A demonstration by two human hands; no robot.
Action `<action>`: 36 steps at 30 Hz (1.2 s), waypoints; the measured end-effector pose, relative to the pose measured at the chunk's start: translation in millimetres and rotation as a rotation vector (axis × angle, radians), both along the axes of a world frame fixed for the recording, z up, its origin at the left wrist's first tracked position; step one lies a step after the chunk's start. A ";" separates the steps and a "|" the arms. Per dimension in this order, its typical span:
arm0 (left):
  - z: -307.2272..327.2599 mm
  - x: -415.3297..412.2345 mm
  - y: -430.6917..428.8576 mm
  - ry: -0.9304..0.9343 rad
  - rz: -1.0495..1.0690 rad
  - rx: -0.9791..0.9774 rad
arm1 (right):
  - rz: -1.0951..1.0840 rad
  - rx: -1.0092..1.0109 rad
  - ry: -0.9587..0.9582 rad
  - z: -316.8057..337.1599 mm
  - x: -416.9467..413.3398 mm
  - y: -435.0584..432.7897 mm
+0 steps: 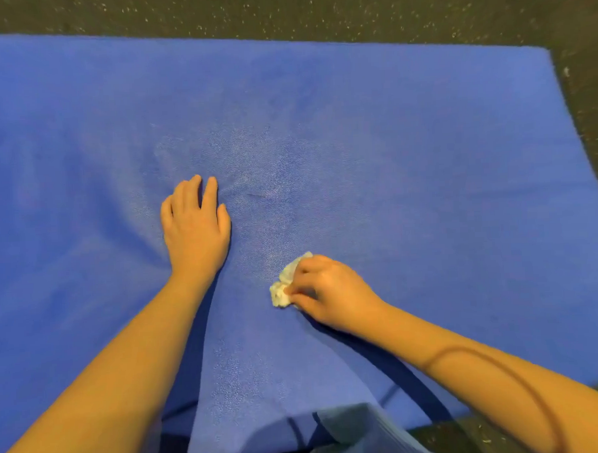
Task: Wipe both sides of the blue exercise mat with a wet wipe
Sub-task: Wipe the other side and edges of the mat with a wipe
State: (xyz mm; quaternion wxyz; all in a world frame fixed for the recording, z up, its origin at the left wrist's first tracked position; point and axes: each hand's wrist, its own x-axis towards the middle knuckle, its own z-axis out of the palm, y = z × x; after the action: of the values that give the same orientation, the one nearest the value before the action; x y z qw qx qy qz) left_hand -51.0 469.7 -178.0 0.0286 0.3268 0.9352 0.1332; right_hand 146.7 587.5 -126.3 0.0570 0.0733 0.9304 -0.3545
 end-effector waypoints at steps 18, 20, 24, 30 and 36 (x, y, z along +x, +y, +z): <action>67.1 96.8 -48.2 -0.336 -0.280 -0.512 | -0.069 -0.222 -0.082 36.7 79.1 -44.1; 77.7 106.1 -53.7 -0.352 -0.361 -0.582 | -0.125 -0.175 -0.076 35.1 91.8 -31.1; 100.7 119.9 -66.4 -0.402 -0.530 -0.723 | -0.320 -0.095 -0.010 32.3 108.9 -27.1; 141.5 137.2 -82.9 -0.401 -0.816 -0.961 | -0.353 -0.088 -0.030 40.5 140.9 -23.6; 147.5 141.3 -83.7 -0.276 -0.905 -1.018 | -0.414 -0.103 -0.035 44.0 161.1 -32.9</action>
State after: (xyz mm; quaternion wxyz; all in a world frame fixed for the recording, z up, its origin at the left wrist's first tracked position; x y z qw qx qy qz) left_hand 90.3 386.1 -30.5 0.3499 0.6105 0.6409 -0.3068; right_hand 307.8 554.5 -82.3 0.0026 0.2662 0.8750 -0.4043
